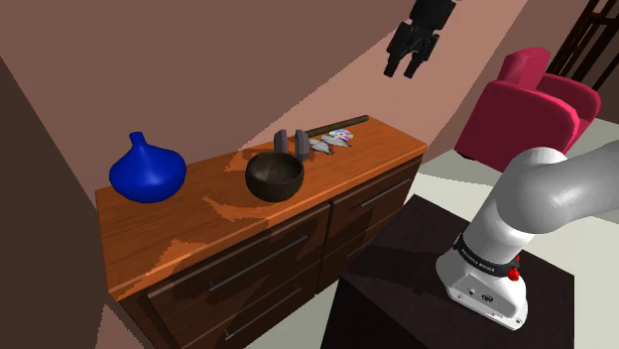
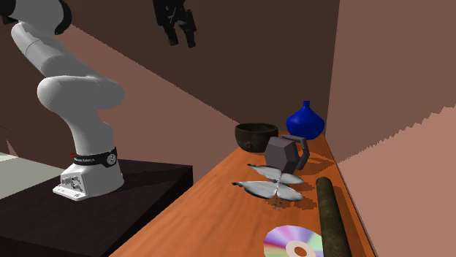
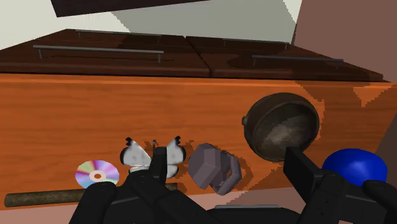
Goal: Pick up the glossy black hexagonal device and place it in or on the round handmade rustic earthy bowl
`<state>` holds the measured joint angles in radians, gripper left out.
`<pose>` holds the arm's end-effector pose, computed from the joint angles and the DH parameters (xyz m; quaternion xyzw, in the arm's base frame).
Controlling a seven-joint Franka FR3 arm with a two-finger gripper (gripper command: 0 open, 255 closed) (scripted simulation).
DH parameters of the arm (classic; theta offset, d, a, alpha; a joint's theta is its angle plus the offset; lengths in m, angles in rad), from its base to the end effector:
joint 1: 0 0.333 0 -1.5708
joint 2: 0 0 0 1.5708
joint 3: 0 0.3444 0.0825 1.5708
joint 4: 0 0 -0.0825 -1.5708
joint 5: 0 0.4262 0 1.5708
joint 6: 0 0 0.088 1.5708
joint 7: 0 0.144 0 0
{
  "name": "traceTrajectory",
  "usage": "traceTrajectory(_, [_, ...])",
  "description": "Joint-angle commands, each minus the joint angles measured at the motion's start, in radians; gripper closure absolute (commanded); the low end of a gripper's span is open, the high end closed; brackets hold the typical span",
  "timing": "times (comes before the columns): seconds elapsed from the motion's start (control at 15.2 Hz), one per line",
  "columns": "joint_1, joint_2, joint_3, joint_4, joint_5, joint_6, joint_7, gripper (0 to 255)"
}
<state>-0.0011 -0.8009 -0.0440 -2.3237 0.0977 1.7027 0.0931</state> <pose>0.3443 -0.0069 0.6096 -0.9917 0.0655 -0.0874 0.0672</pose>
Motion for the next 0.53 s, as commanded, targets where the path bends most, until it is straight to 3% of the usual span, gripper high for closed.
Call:
traceTrajectory(0.0, [0.0, 0.0, 0.0, 0.0, 0.0, 0.0, 0.0, 0])
traceTrajectory(0.46, [0.011, 0.229, 0.045, 0.024, 0.029, 0.175, 0.053, 0])
